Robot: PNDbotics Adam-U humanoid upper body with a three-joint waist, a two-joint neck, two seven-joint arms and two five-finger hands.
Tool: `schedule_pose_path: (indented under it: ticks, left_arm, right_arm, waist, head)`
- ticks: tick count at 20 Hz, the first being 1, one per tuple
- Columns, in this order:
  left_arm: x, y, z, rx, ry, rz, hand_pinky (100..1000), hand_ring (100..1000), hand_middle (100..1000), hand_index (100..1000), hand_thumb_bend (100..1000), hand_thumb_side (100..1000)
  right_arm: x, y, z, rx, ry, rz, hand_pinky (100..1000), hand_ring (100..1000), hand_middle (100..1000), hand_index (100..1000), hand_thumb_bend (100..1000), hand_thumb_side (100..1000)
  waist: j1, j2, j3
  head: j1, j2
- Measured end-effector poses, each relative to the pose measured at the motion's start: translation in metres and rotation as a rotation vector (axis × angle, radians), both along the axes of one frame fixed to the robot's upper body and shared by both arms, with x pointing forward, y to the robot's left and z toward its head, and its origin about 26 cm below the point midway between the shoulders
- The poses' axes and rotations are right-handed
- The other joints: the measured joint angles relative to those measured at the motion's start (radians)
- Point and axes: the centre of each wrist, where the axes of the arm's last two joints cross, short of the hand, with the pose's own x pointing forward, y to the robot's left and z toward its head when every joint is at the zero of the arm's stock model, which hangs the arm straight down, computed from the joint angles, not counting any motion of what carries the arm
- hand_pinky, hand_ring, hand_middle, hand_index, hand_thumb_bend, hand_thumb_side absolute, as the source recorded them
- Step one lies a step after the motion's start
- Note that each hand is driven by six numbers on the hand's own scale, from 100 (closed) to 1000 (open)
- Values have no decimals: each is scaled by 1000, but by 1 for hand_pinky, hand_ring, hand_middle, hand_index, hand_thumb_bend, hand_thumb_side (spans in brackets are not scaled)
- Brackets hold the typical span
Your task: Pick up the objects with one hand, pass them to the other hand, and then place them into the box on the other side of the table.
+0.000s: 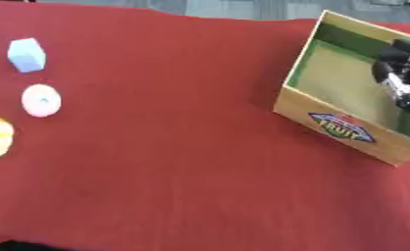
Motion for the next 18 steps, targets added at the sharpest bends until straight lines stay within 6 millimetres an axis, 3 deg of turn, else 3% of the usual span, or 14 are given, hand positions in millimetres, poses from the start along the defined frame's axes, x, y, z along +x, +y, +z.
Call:
schedule_pose_path:
  ticks: [6, 9, 13, 15, 18]
  left_arm:
    - [12, 32, 60, 268, 275, -30, 870, 746, 749, 825, 611, 381]
    - [20, 47, 80, 363, 426, -23, 881, 779, 763, 837, 747, 298]
    - [35, 58, 94, 463, 618, -14, 891, 810, 775, 838, 824, 186]
    - [42, 63, 98, 514, 714, 6, 895, 828, 785, 838, 818, 113]
    - [57, 66, 95, 561, 858, 28, 895, 833, 786, 828, 768, 100]
  right_arm:
    - [0, -2, 3, -20, -7, 4, 874, 864, 747, 893, 348, 231]
    - [0, -1, 3, -26, -8, 12, 874, 864, 747, 893, 348, 232]
    - [1, 0, 4, -36, -10, 20, 874, 864, 747, 893, 348, 231]
    - [1, 1, 6, -38, -15, 24, 874, 864, 748, 893, 348, 232]
    - [2, 2, 5, -41, -16, 31, 874, 864, 748, 893, 348, 233]
  waist:
    - [0, -4, -6]
    - [0, -4, -8]
    - [0, -4, -13]
    - [0, -6, -14]
    - [0, -10, -19]
  head:
    - [13, 0]
    - [19, 1]
    - [27, 1]
    - [34, 1]
    - [41, 1]
